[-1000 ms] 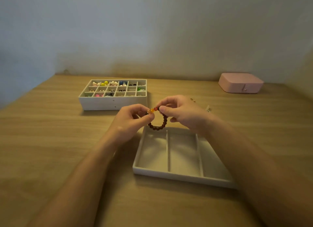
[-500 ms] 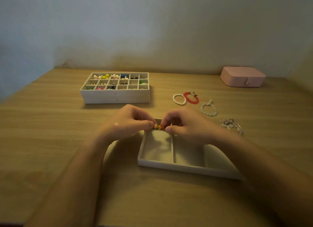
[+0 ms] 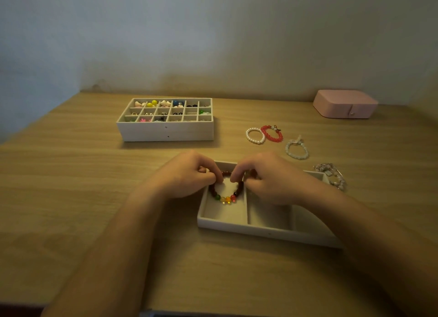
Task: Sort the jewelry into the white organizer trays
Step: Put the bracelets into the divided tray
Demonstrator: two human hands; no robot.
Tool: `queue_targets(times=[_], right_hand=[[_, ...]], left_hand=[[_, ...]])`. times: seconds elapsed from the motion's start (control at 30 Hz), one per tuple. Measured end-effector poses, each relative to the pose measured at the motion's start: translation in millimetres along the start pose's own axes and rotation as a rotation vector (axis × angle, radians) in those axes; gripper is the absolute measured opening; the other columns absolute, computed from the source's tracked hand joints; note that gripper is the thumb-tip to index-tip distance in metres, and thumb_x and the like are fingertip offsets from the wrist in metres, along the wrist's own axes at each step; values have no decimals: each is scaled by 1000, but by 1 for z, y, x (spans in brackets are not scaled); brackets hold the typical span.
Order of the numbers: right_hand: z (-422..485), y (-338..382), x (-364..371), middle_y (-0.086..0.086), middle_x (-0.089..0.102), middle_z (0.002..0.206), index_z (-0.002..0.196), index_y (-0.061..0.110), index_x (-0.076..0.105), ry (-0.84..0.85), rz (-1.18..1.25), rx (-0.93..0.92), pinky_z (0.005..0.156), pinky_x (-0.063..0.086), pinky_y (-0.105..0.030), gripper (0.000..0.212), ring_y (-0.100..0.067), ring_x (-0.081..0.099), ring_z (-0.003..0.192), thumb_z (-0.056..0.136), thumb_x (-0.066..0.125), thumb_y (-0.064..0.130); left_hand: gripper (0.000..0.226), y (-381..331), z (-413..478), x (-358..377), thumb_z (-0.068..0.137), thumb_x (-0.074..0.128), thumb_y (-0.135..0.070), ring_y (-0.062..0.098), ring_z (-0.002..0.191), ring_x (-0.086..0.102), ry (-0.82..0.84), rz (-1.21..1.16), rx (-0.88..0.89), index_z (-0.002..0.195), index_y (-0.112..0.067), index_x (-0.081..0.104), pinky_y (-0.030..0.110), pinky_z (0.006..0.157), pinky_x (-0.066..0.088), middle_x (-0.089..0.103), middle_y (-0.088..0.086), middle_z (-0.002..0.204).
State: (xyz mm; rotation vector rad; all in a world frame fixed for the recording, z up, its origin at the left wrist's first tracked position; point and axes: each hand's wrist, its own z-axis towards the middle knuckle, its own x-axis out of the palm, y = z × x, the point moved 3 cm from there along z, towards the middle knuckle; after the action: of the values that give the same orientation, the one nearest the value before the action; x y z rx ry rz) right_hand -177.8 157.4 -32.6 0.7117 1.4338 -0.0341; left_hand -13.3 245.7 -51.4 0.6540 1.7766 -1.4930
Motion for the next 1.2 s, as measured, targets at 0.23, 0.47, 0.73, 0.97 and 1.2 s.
queue_targets(times=[0.23, 0.47, 0.73, 0.97, 1.2], right_hand=[[-2, 8, 4, 17, 70, 118, 117, 39, 72, -14, -113, -34, 92, 54, -38, 37, -7, 62, 107, 93, 54, 17], [0, 2, 7, 15, 69, 118, 118, 38, 71, -40, -131, 15, 90, 56, -40, 35, -9, 61, 107, 93, 53, 20], [0, 6, 4, 12, 68, 119, 123, 37, 69, -69, -197, 16, 89, 54, -39, 35, -12, 59, 106, 96, 52, 22], [-2, 9, 4, 11, 70, 117, 120, 31, 73, 29, 20, -25, 93, 55, -28, 37, -3, 62, 102, 96, 55, 10], [1, -6, 5, 14, 74, 96, 102, 27, 79, -43, 236, 21, 80, 51, -15, 33, 1, 65, 92, 92, 56, 5]], left_hand=[[17, -3, 2, 4, 94, 60, -29, 6, 91, 56, -113, 62, -6, 91, -43, 69, 32, 81, 51, 65, -9, 98], [12, -3, 4, 5, 83, 76, -33, 5, 93, 52, -256, 37, 15, 84, -38, 65, 29, 78, 51, 52, -15, 109], [25, -3, 7, 10, 76, 80, -14, 8, 83, 56, -271, -63, 12, 88, -32, 66, 34, 76, 55, 61, -15, 96], [21, 3, 9, 10, 79, 76, -16, 5, 85, 56, -284, -77, 39, 87, -32, 65, 38, 81, 55, 61, -13, 96], [22, -2, 4, 6, 73, 83, -41, 10, 106, 50, 8, -48, 103, 83, -41, 64, 37, 94, 52, 48, -12, 117]])
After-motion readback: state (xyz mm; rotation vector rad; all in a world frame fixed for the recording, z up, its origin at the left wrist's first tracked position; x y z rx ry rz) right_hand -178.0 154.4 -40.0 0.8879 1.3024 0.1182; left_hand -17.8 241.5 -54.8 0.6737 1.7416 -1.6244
